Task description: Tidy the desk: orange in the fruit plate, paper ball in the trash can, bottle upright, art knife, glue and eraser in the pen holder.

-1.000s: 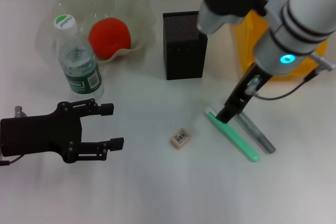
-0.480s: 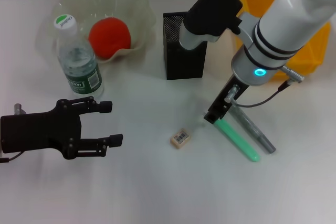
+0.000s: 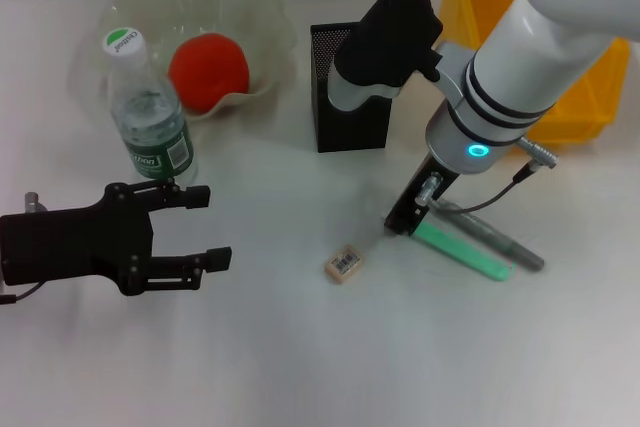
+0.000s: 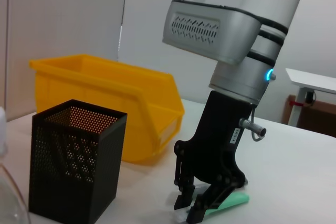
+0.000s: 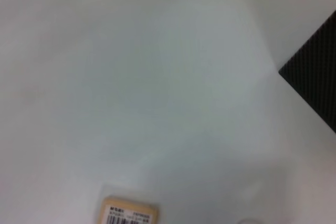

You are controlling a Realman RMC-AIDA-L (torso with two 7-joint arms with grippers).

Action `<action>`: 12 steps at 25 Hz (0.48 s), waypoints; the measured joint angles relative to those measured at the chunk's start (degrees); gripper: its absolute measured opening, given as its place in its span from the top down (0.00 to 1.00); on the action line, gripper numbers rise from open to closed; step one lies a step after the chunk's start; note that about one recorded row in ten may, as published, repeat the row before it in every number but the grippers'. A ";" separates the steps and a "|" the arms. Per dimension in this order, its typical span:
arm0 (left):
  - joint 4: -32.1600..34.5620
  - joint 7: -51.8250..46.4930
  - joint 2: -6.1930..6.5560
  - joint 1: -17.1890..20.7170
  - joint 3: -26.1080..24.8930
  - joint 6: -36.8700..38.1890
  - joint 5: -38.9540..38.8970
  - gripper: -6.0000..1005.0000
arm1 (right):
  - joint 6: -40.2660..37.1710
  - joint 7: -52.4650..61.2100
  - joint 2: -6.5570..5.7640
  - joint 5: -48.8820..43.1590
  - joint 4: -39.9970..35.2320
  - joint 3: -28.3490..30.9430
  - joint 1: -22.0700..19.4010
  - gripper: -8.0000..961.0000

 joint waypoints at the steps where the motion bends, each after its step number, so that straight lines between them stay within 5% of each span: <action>1: 0.00 0.00 0.00 0.00 0.00 -0.15 0.00 0.17 | -0.05 -0.04 0.00 0.02 -0.08 -0.01 -0.03 0.75; 8: -0.01 0.00 0.01 0.23 -0.10 -0.23 -0.01 0.17 | -1.32 -0.96 -0.22 0.61 -5.09 1.89 -2.50 0.81; 12: -0.01 0.00 0.00 0.36 -0.10 -0.24 -0.01 0.17 | -5.25 -5.19 -0.47 5.10 -16.66 12.94 -8.46 0.81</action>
